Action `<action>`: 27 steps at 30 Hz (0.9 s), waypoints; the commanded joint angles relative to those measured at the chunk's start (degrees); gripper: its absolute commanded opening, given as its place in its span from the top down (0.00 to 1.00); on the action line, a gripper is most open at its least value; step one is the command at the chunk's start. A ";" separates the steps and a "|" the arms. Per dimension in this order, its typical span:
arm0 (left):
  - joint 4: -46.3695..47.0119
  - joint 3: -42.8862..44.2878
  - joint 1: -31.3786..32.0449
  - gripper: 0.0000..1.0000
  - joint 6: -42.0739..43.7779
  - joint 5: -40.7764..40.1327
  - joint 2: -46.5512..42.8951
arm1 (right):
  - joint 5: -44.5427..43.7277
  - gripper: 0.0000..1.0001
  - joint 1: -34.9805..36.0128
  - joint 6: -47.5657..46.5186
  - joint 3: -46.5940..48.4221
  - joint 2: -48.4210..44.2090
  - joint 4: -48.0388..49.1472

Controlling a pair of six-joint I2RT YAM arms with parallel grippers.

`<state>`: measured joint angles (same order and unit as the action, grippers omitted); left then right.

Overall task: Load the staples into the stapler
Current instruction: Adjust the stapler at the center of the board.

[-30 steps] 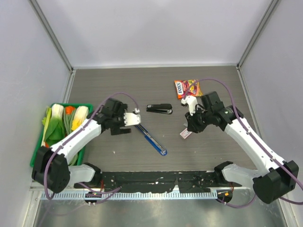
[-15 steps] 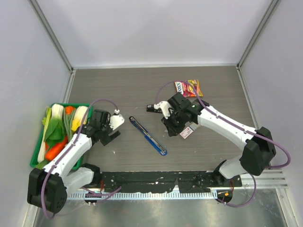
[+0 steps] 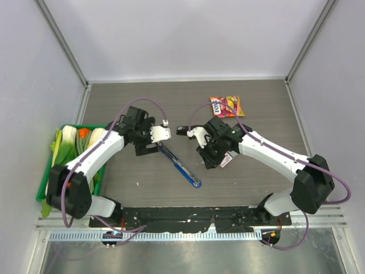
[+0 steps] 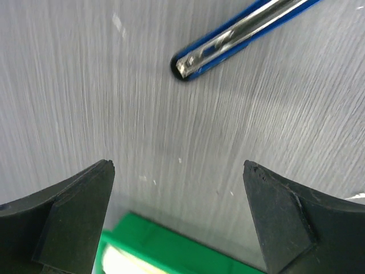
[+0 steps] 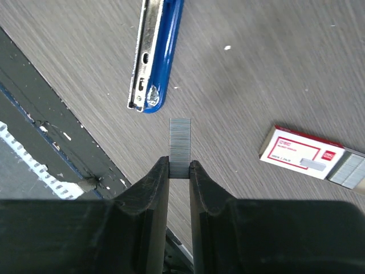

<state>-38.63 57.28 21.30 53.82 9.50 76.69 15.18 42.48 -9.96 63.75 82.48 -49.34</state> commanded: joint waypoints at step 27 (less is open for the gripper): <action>-9.70 17.95 9.73 0.51 36.43 5.18 30.54 | 2.75 0.81 -13.91 -1.64 -0.47 -7.77 1.18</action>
<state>-44.47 72.18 30.96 87.55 15.42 106.43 17.76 28.71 -10.81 63.13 77.03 -49.23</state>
